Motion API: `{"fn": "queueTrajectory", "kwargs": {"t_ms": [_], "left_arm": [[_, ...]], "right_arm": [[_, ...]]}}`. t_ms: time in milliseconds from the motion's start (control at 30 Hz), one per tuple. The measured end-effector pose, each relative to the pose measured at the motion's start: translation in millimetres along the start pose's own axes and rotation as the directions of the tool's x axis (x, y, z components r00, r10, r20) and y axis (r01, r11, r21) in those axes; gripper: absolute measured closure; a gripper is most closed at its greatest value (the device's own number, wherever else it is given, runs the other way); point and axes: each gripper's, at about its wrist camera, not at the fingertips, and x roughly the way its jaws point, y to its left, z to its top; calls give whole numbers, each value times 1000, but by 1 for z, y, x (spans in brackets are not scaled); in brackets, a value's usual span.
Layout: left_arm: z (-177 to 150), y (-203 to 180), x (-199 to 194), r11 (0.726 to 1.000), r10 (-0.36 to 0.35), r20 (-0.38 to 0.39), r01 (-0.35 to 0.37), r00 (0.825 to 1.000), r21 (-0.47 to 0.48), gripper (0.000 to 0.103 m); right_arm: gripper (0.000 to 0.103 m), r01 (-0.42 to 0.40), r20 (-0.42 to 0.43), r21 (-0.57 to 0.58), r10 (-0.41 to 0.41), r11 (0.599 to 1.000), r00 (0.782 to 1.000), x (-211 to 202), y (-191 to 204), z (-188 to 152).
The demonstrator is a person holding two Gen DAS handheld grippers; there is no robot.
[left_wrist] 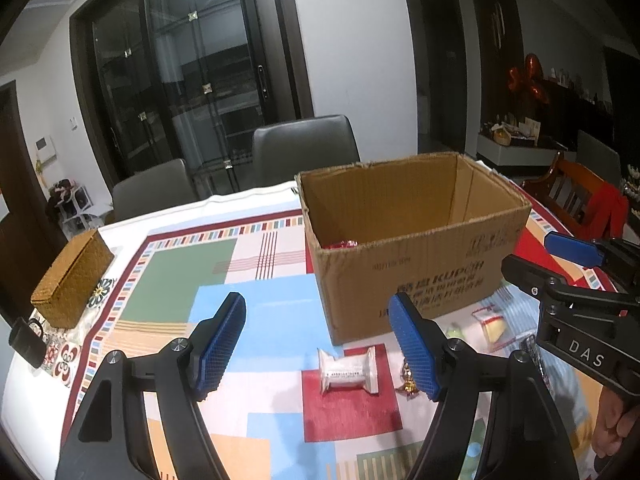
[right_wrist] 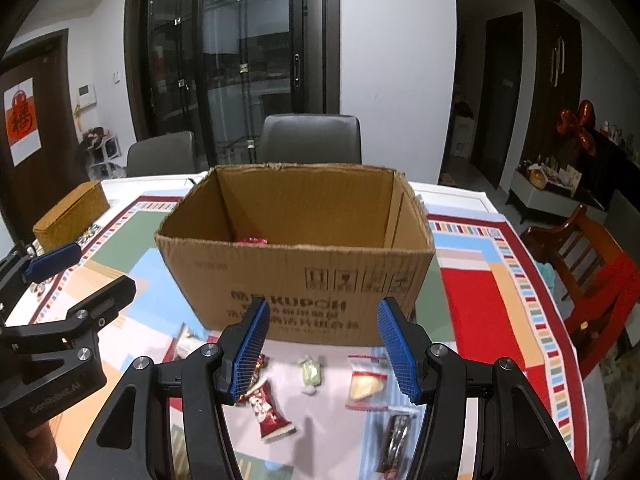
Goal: Organize snacks
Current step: 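Withdraw both open tools from the box back toward the remaining snacks, then grasp the white pastry with the left tool while the right tool grasps the red wafer bag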
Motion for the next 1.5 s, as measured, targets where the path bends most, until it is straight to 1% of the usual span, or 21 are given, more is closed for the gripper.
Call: {"fn": "queueTrajectory", "kwargs": {"t_ms": [267, 500, 600, 1000, 1200, 1433, 1500], "left_arm": [[-12, -5, 8, 1000, -19, -24, 19, 1000, 9, 29], [-21, -5, 15, 998, -52, -53, 54, 997, 29, 29], [-25, -5, 19, 998, -52, -63, 54, 997, 39, 29], [-41, -9, 36, 991, -88, -115, 98, 990, 89, 29], [-47, -9, 46, 988, -105, -142, 119, 984, 97, 29], [-52, -5, 62, 985, -144, -188, 159, 971, 64, 29], [-53, -4, 67, 985, -145, -197, 160, 970, 66, 29]], "right_arm": [[45, -5, -28, -1, 5, 1000, 1000, 7, 2, -13], [45, -11, -55, -16, 10, 1000, 998, 13, 8, -25], [45, -15, -69, -24, 13, 1000, 998, 16, 11, -30], [45, -24, -136, -31, 20, 999, 990, 33, 16, -51], [45, -31, -163, -37, 24, 999, 986, 39, 20, -60], [45, -47, -196, -44, 37, 998, 980, 48, 27, -71], [45, -51, -205, -48, 40, 998, 978, 51, 30, -73]]}}
